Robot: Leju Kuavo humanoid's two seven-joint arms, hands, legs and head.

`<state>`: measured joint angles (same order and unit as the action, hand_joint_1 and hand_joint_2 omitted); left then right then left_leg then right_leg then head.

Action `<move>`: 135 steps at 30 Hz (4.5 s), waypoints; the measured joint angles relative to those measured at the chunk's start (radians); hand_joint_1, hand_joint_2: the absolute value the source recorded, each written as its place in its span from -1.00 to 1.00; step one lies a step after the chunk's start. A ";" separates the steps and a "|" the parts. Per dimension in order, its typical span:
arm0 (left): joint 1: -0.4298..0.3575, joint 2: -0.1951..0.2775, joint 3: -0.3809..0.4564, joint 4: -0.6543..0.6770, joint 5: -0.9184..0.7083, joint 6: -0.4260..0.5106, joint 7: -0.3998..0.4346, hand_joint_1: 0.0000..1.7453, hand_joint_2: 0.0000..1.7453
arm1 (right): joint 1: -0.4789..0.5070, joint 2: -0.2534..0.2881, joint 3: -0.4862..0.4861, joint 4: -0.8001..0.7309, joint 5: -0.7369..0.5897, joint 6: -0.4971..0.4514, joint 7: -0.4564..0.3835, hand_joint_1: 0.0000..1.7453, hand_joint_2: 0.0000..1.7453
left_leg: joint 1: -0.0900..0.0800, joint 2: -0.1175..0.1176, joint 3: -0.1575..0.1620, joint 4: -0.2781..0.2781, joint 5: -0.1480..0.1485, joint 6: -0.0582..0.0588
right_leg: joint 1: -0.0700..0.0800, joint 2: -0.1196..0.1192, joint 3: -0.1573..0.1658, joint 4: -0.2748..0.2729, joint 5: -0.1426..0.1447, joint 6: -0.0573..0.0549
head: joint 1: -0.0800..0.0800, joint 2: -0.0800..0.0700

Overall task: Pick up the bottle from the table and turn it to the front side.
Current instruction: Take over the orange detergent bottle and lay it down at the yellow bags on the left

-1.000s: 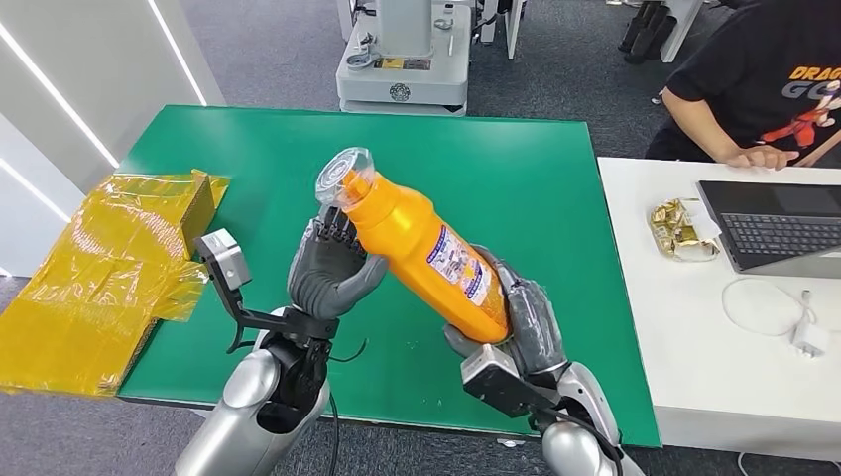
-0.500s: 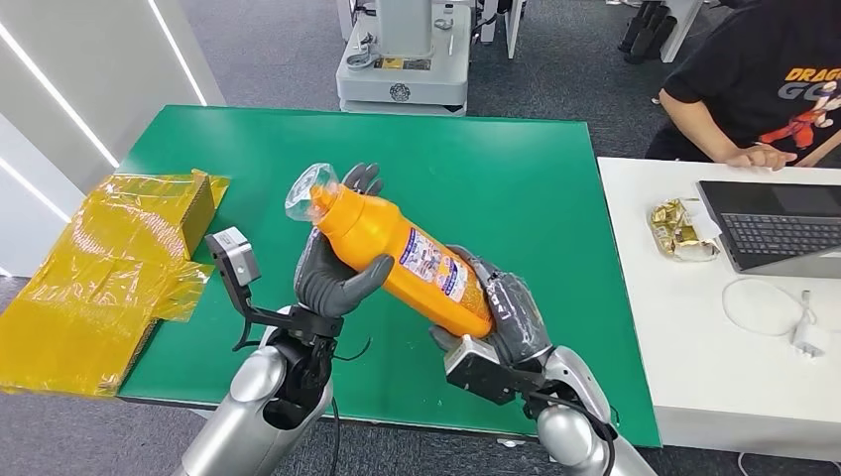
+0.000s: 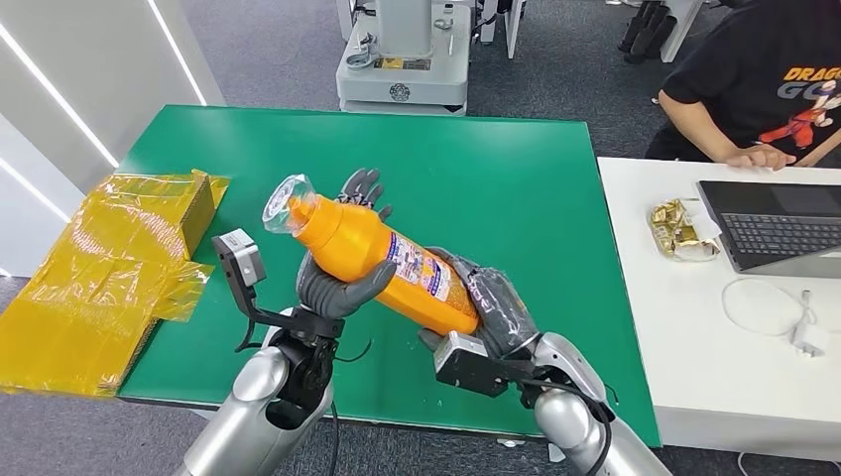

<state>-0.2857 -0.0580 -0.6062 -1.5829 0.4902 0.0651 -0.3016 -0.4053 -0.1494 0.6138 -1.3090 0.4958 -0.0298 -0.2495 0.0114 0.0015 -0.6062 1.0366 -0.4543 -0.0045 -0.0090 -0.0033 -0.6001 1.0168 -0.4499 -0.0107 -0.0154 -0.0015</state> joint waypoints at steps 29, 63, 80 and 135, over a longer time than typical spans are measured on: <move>0.024 0.002 0.010 0.026 -0.030 0.018 -0.066 1.00 1.00 | -0.058 0.000 0.028 0.076 0.007 0.093 -0.033 -0.18 1.00 | 0.000 0.000 0.000 0.000 0.000 0.000 | 0.000 0.000 0.000 0.000 0.000 0.000 | 0.000 0.000; 0.010 0.002 0.034 0.044 -0.153 0.094 -0.066 1.00 1.00 | 0.321 0.015 -0.057 -0.417 -0.334 -0.531 -0.311 -1.00 1.00 | 0.000 0.001 0.000 0.000 -0.001 0.000 | 0.000 0.000 -0.001 0.000 0.000 0.000 | 0.000 0.000; 0.076 0.112 0.174 0.049 -1.053 0.351 0.035 1.00 1.00 | 0.459 0.064 -0.098 -0.622 -0.267 -0.639 -0.322 -1.00 1.00 | 0.000 0.001 0.000 -0.001 0.000 0.000 | 0.000 0.001 0.000 0.000 0.000 0.000 | 0.000 0.000; -0.431 0.535 -0.104 0.818 -1.592 -0.219 0.010 1.00 1.00 | 0.512 0.063 -0.099 -0.697 -0.297 -0.481 -0.320 -1.00 1.00 | 0.001 0.002 0.001 -0.001 0.002 -0.003 | 0.001 0.002 -0.001 0.001 0.001 -0.002 | 0.000 0.000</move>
<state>-0.7169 0.4770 -0.7103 -0.7649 -1.1021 -0.1539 -0.2917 0.1066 -0.0869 0.5146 -2.0063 0.1992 -0.5108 -0.5698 0.0124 0.0038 -0.6053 1.0355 -0.4520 -0.0080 -0.0080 -0.0010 -0.6011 1.0175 -0.4486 -0.0128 -0.0156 -0.0015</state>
